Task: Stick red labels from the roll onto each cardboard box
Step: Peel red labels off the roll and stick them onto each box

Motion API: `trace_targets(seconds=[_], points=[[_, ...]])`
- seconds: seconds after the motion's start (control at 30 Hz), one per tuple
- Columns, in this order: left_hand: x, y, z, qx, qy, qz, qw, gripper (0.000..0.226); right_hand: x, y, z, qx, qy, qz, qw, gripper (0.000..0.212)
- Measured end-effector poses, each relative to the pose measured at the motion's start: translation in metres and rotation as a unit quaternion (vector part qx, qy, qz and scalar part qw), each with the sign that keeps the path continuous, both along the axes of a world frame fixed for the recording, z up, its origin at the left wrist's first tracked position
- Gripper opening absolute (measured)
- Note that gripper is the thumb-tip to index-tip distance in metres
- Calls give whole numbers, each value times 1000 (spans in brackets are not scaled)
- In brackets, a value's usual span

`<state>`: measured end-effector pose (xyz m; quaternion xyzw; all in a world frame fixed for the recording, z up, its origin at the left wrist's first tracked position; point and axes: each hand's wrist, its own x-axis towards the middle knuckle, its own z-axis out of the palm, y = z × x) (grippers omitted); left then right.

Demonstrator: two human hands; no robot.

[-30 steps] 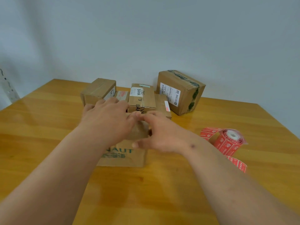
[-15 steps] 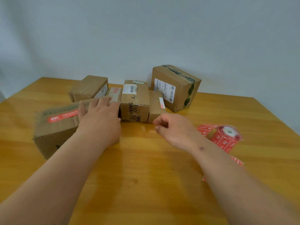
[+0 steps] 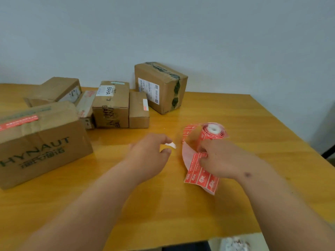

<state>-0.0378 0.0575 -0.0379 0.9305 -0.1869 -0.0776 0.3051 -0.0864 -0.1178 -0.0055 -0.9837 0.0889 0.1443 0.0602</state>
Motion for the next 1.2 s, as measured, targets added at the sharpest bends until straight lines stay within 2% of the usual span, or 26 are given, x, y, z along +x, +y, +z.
trace_targets(seconds=[0.1,0.23,0.33,0.47,0.67,0.93,1.2], points=[[-8,-11,-11,-66,53,-9,996,26,-5,-9,-8,53,-30,-4,998,29],[-13,-17,-10,-139,80,-21,987,27,-7,-13,-7,213,-91,14,973,26],[-14,-17,-3,-172,114,-37,978,26,-8,-11,0,287,-93,48,952,22],[-12,-13,6,-194,133,-30,972,10,-5,-9,7,353,-92,63,929,19],[-6,-9,20,-199,139,-9,970,18,6,-9,10,323,-105,60,939,5],[0,-3,29,-174,132,-22,976,23,15,-2,15,264,-108,91,954,13],[3,-4,29,-169,103,-22,980,22,18,1,19,280,-101,80,951,17]])
